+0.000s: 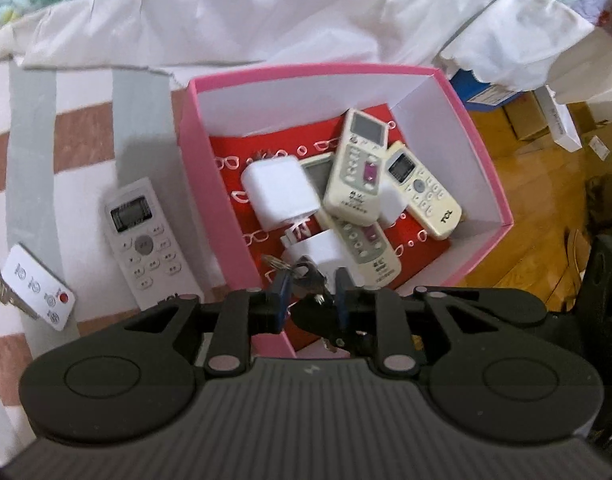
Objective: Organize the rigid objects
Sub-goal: 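Carry the keys into the pink box and open the left gripper, then move the left gripper back over the small white red-button remote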
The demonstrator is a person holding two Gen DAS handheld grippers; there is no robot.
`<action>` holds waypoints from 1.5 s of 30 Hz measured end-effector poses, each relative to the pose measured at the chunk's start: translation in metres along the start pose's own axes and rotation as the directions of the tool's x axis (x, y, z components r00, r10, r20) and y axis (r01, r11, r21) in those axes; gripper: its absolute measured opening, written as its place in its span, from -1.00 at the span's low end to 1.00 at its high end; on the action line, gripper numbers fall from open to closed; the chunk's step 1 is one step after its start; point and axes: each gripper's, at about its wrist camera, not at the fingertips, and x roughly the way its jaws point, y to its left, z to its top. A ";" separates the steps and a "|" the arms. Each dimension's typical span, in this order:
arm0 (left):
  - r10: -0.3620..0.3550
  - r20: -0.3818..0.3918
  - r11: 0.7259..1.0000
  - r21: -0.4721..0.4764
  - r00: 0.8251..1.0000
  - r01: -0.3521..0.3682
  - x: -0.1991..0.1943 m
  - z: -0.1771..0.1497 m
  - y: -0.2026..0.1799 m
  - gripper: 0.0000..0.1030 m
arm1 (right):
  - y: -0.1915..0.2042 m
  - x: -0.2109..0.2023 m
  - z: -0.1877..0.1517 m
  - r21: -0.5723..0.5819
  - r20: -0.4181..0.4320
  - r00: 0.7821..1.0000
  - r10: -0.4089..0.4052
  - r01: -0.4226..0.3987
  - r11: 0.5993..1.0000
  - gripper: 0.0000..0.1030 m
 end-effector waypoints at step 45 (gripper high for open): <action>0.151 0.290 0.982 -0.152 0.945 -0.110 -0.151 -0.071 0.200 0.08 | 0.196 0.054 -0.027 -0.569 0.070 0.996 0.047 0.001 0.822 0.27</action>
